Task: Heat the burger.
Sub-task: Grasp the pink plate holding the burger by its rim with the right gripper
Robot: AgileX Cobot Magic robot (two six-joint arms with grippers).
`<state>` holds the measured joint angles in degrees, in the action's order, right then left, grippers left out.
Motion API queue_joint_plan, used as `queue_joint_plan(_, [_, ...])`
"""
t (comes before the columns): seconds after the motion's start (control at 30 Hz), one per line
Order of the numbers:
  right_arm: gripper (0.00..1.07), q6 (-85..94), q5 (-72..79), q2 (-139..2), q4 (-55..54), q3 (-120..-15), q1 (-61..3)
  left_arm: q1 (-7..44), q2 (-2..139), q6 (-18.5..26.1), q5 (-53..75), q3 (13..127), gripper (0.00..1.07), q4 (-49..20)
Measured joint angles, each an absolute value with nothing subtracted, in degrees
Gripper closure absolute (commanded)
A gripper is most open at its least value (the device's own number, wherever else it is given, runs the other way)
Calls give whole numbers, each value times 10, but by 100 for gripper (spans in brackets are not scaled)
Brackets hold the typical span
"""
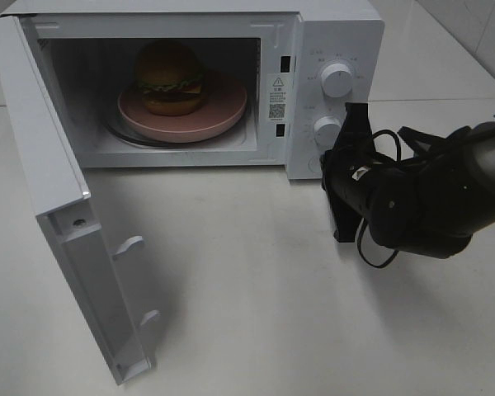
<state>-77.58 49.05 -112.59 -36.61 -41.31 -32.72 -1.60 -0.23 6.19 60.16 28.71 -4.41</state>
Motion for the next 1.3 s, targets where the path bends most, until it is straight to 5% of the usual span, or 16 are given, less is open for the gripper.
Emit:
queue_joint_plan(0.57, [106, -700, 392, -1006, -285, -332, -327, -16, -2, 62, 601, 287, 9, -44])
queue_joint_plan(1.3, [103, -277, 87, -878, -241, -355, -327, -16, -2, 62, 601, 287, 9, -44])
